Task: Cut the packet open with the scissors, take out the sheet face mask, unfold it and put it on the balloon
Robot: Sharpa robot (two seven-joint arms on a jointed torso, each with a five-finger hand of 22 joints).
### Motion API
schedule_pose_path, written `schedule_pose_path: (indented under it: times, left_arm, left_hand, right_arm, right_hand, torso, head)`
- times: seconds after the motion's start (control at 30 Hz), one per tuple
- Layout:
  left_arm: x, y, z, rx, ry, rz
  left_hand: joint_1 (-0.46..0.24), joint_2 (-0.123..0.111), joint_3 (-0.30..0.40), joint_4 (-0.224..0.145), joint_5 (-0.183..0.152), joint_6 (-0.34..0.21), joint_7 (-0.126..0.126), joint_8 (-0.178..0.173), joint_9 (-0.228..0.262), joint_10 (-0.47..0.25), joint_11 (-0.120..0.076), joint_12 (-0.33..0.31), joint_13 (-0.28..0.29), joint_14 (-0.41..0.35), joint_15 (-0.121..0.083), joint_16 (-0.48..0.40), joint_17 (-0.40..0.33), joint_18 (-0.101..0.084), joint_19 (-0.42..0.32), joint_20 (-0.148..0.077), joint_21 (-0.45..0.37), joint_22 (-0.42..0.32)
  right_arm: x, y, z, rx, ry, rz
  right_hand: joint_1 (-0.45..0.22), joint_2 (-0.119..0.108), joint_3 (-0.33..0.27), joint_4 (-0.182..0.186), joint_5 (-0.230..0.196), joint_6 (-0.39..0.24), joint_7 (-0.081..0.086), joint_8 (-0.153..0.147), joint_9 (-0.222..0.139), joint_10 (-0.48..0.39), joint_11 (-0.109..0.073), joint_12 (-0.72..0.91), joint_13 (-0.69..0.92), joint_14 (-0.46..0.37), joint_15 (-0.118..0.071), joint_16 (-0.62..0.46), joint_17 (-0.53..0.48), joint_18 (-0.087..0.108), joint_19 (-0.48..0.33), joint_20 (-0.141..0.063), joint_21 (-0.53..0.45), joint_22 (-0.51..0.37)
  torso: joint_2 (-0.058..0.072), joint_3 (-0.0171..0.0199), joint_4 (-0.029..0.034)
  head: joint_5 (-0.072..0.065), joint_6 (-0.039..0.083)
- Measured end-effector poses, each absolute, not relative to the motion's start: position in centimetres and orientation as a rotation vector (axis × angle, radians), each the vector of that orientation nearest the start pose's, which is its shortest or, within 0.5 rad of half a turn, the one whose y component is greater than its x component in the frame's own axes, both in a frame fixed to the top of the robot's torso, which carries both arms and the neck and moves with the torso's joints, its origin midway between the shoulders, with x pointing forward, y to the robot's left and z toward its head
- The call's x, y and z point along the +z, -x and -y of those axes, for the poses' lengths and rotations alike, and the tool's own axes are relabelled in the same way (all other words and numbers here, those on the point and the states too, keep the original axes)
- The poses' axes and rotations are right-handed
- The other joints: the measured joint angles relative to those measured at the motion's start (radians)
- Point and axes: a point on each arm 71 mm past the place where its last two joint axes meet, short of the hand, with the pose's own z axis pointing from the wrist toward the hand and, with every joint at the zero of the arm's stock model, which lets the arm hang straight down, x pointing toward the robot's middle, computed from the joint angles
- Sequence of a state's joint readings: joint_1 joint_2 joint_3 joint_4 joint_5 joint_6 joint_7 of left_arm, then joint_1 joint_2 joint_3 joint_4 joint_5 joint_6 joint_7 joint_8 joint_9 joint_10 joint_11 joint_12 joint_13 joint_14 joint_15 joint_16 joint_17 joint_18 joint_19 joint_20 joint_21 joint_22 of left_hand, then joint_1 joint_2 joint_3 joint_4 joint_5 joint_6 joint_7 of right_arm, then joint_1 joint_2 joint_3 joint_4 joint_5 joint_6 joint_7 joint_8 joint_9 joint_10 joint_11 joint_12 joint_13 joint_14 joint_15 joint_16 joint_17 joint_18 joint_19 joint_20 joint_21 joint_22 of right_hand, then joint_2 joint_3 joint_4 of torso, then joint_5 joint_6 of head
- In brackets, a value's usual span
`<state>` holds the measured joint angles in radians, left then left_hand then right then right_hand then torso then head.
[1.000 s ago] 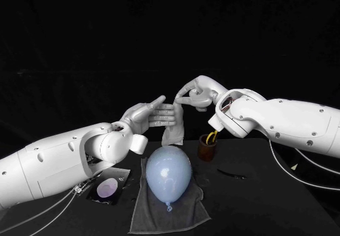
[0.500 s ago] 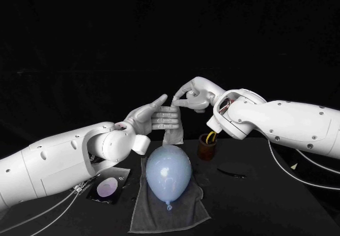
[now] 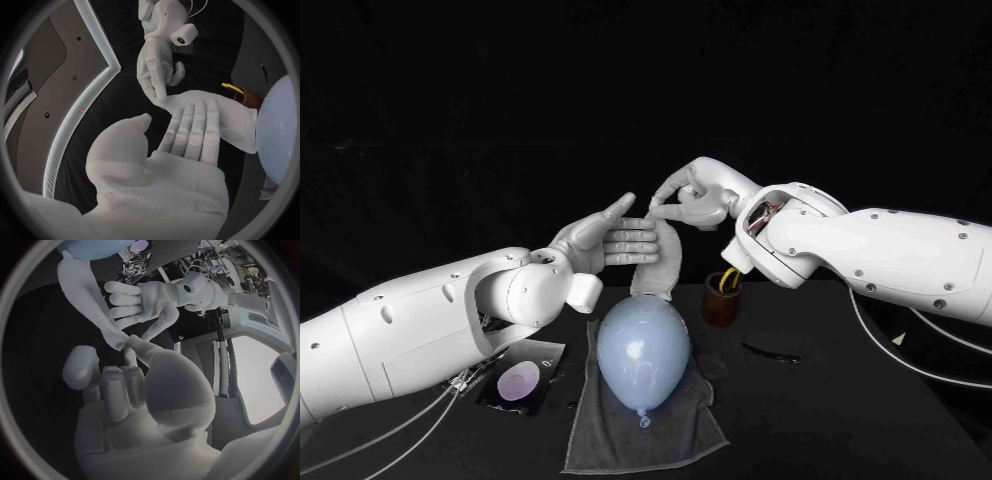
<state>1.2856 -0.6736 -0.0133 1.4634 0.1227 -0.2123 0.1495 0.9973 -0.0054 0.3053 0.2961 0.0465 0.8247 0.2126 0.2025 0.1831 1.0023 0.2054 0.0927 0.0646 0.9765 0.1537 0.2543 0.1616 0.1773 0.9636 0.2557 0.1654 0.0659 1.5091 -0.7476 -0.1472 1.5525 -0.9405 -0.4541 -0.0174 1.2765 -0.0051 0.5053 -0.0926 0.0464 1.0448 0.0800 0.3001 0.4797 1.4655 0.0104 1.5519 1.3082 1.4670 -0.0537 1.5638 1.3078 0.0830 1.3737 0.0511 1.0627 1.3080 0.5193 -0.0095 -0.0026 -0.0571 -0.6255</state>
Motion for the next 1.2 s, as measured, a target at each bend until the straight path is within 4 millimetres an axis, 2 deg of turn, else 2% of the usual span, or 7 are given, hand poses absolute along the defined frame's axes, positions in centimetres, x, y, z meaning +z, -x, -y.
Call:
schedule_pose_path:
  times: [0.3, 0.53, 0.77, 0.93, 1.07, 1.13, 1.2]
  left_arm:
    - [-14.7, -51.0, -13.5, -1.657, 1.247, -1.663]
    - [-14.8, -51.0, -13.3, -1.654, 1.25, -1.667]
    - [-14.7, -51.0, -12.9, -1.665, 1.244, -1.666]
    - [-14.7, -51.0, -12.6, -1.681, 1.243, -1.654]
    - [-14.6, -51.1, -12.5, -1.693, 1.246, -1.64]
    - [-14.5, -51.1, -12.6, -1.697, 1.246, -1.633]
    - [-14.5, -51.1, -12.6, -1.701, 1.249, -1.625]
  left_hand:
    - [0.0, 0.0, -0.009, -0.001, 0.0, -0.004, -0.004, 0.0, 0.0, 0.0, 0.0, 0.0, 0.001, 0.011, -0.004, 0.0, 0.003, 0.0, 0.009, -0.002, 0.0, 0.0]
    - [0.028, 0.007, -0.03, -0.003, 0.0, -0.032, -0.01, 0.006, 0.001, -0.027, -0.012, 0.0, 0.001, 0.011, -0.004, -0.012, 0.002, 0.0, 0.008, -0.002, -0.023, -0.001]
    - [0.036, 0.009, -0.064, -0.001, 0.0, -0.032, -0.01, 0.024, 0.008, -0.029, -0.01, 0.004, 0.001, -0.007, 0.002, -0.038, -0.006, -0.001, -0.021, 0.013, -0.047, -0.001]
    - [-0.003, 0.036, -0.105, 0.0, 0.0, -0.032, -0.01, 0.029, 0.008, -0.038, -0.002, 0.004, 0.001, -0.023, 0.011, -0.059, -0.011, -0.001, -0.049, 0.027, -0.069, -0.001]
    - [-0.059, 0.06, -0.146, 0.0, 0.0, -0.032, -0.01, 0.035, 0.009, -0.041, 0.002, 0.008, 0.001, -0.023, 0.011, -0.069, -0.013, -0.001, -0.064, 0.03, -0.077, -0.001]
    - [-0.081, 0.076, -0.166, 0.0, 0.0, -0.032, -0.01, 0.039, 0.009, -0.041, 0.002, 0.012, 0.001, -0.023, 0.011, -0.069, -0.013, -0.001, -0.065, 0.028, -0.077, -0.001]
    - [-0.109, 0.087, -0.186, 0.001, 0.0, -0.032, -0.01, 0.046, 0.011, -0.041, 0.002, 0.017, 0.001, -0.023, 0.011, -0.073, -0.013, -0.001, -0.065, 0.028, -0.077, -0.001]
  right_arm:
    - [-6.4, -50.8, 15.3, 0.968, -0.094, -1.456]
    - [-6.3, -50.3, 14.7, 0.984, -0.066, -1.454]
    - [-6.4, -50.0, 13.9, 0.995, -0.025, -1.473]
    - [-6.6, -49.5, 13.0, 1.01, 0.019, -1.499]
    - [-7.0, -49.2, 12.4, 1.013, 0.047, -1.519]
    - [-7.2, -49.1, 12.3, 1.01, 0.056, -1.527]
    - [-7.4, -49.1, 12.2, 1.004, 0.065, -1.533]
  right_hand:
    - [0.0, 0.0, 0.003, 0.003, 0.0, 0.0, 0.0, -0.001, 0.001, 0.0, 0.0, 0.0, -0.001, 0.0, 0.0, 0.003, 0.0, 0.0, 0.001, 0.001, 0.0, 0.0]
    - [0.0, 0.0, 0.006, 0.0, 0.0, 0.002, -0.002, -0.003, 0.008, 0.0, 0.0, 0.005, -0.001, 0.0, 0.0, 0.003, 0.0, 0.0, 0.001, 0.001, 0.0, -0.001]
    - [0.0, 0.0, 0.006, 0.0, 0.0, 0.004, 0.0, 0.0, 0.009, 0.0, 0.0, 0.003, 0.0, 0.0, 0.0, 0.003, -0.001, 0.0, 0.001, 0.001, -0.007, 0.0]
    - [-0.002, -0.002, 0.009, -0.003, 0.0, 0.004, 0.0, 0.0, 0.01, 0.0, 0.0, -0.008, 0.0, 0.0, 0.0, 0.002, -0.001, 0.0, 0.001, 0.001, -0.017, 0.0]
    - [-0.029, -0.022, 0.008, -0.003, 0.0, -0.02, 0.01, -0.001, 0.036, 0.0, 0.0, -0.025, 0.0, 0.0, 0.0, 0.0, 0.0, 0.0, -0.001, 0.004, -0.033, 0.0]
    - [-0.057, -0.043, -0.017, 0.01, 0.004, -0.049, 0.023, -0.026, 0.03, 0.0, 0.006, -0.031, 0.0, 0.0, 0.004, -0.001, 0.0, 0.0, -0.006, 0.009, -0.039, 0.0]
    - [-0.089, -0.076, -0.045, 0.02, 0.004, -0.087, 0.04, -0.061, 0.009, -0.002, 0.024, -0.037, 0.0, 0.0, 0.02, -0.001, 0.0, 0.0, -0.012, 0.014, -0.043, 0.0]
  torso:
    - [0.0, -0.0004, 0.0007]
    - [0.0, -0.0005, 0.0007]
    - [0.0, -0.0004, 0.0001]
    - [0.0, -0.0004, 0.0]
    - [0.0, -0.0004, 0.0]
    - [0.0, -0.0004, 0.0]
    - [0.0, -0.0004, 0.0001]
  head:
    - [0.001, 0.0]
    - [0.002, 0.0]
    - [0.004, 0.001]
    - [0.005, 0.001]
    - [0.004, 0.001]
    - [0.003, 0.0]
    - [0.003, 0.0]
